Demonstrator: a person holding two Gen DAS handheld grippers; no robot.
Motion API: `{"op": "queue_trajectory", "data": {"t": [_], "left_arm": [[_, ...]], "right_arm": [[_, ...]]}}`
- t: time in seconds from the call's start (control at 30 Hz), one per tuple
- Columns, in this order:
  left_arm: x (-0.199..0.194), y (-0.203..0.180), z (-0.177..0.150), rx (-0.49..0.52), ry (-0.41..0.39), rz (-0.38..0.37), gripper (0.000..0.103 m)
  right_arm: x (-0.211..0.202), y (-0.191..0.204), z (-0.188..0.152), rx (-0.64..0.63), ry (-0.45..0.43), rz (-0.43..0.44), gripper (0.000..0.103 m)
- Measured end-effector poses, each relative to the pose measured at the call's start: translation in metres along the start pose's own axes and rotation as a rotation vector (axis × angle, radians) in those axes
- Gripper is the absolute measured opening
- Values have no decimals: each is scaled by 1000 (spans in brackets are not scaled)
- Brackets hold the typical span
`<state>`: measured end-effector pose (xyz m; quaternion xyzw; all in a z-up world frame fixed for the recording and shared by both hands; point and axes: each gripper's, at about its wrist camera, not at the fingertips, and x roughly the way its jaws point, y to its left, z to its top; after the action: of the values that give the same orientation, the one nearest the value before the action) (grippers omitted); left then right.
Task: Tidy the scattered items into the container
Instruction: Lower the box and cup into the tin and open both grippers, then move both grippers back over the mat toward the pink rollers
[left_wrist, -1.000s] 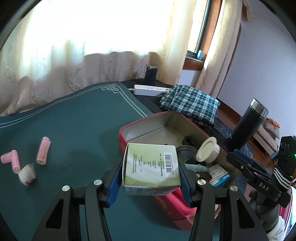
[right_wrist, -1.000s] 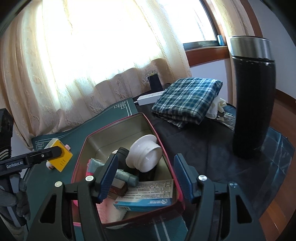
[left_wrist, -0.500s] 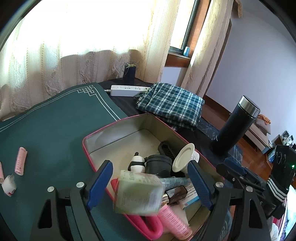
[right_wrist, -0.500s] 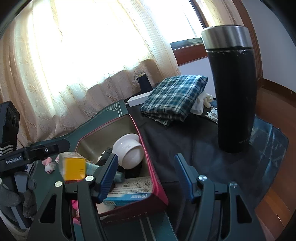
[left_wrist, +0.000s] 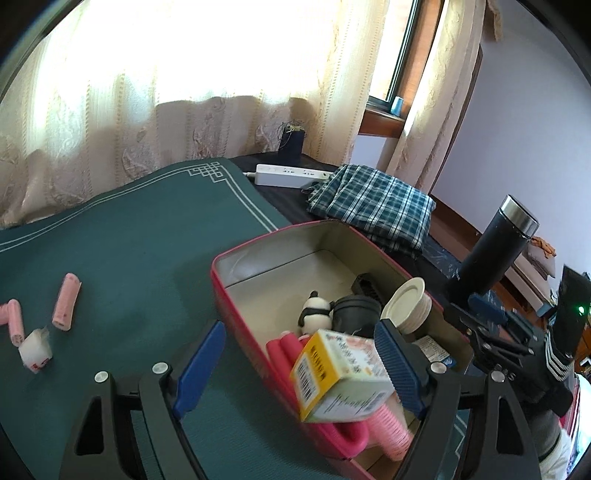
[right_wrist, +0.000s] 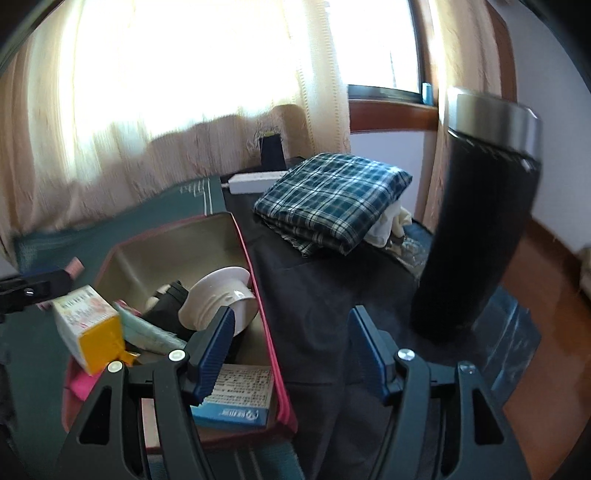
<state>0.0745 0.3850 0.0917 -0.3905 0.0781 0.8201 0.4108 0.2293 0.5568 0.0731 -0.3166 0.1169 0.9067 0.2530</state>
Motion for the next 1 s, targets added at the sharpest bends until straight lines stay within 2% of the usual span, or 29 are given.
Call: {"op": "queue_trajectory", "data": {"t": [0.1, 0.3, 0.43, 0.5, 0.6, 0.67, 0.8, 0.87, 1.0], "left_arm": [[-2, 8, -6, -9, 2, 14, 85], [-12, 23, -11, -46, -15, 17, 85], [-16, 26, -14, -45, -12, 21, 85], [-15, 27, -16, -50, -7, 18, 85], [-13, 29, -18, -58, 0, 15, 85], [-13, 31, -18, -64, 0, 13, 85], [-18, 34, -19, -75, -9, 14, 85], [-21, 38, -21, -81, -13, 18, 85], [-25, 47, -24, -107, -14, 28, 85]], "right_arm": [[9, 12, 7, -62, 16, -41, 71], [20, 33, 22, -143, 11, -42, 71], [14, 38, 23, -137, -10, -19, 72], [7, 36, 21, -114, -21, 39, 72], [-5, 32, 20, -50, -20, 203, 72], [-14, 34, 19, -36, -24, 279, 74], [-28, 57, 12, -113, -4, 400, 78], [-32, 74, 6, -184, 16, 423, 78], [-27, 99, -7, -297, 60, 361, 78]]}}
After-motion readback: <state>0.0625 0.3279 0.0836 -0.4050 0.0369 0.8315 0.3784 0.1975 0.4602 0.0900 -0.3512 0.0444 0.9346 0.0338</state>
